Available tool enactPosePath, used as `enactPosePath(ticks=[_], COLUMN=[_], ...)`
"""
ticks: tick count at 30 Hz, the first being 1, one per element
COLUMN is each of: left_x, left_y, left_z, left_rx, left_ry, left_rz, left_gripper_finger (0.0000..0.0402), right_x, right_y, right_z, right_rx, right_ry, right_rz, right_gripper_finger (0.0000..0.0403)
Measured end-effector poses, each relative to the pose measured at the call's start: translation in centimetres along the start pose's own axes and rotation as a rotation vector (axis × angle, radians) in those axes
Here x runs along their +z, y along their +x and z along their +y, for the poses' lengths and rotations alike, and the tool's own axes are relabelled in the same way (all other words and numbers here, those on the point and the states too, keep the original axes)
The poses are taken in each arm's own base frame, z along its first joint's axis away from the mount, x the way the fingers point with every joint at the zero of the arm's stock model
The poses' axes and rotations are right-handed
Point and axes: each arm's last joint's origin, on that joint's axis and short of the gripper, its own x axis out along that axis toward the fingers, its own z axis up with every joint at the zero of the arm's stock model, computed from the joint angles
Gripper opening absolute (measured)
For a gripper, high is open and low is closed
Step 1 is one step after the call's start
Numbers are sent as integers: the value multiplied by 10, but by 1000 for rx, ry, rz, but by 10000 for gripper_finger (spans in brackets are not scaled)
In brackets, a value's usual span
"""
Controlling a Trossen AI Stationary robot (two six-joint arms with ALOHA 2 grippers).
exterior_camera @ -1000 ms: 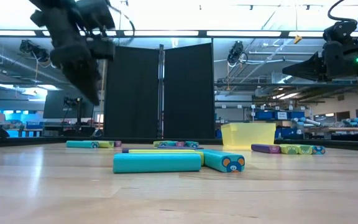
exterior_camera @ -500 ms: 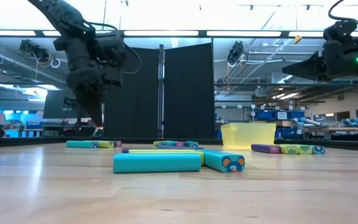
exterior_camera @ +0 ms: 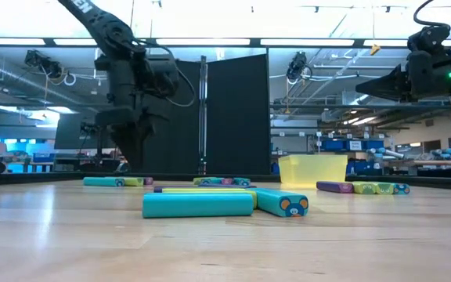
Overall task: Sort blocks
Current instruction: Put the green block into the blue bin
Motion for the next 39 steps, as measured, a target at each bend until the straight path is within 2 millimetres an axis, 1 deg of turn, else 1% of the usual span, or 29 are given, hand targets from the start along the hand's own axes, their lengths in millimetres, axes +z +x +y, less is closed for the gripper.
enactPosePath(ticks=[3, 7, 12, 15, 19, 39], left_x=[5, 11, 10, 8, 10, 10], left_y=[5, 8, 15, 24, 31, 32], left_z=[3, 6, 6, 6, 7, 5], left_rx=[29, 33, 3, -11, -7, 23], left_ry=[54, 106, 150, 151, 152, 171], left_rz=[33, 60, 127, 170, 175, 202], left_gripper_finger=[151, 165, 169, 169, 169, 167], right_x=[0, 0, 0, 0, 0, 0], right_y=[0, 0, 0, 0, 0, 0], right_z=[0, 0, 0, 0, 0, 0], right_rx=[0, 0, 0, 0, 0, 0], right_ry=[0, 0, 0, 0, 0, 0], right_rz=[0, 0, 0, 0, 0, 0], right_gripper_finger=[39, 39, 39, 39, 39, 39])
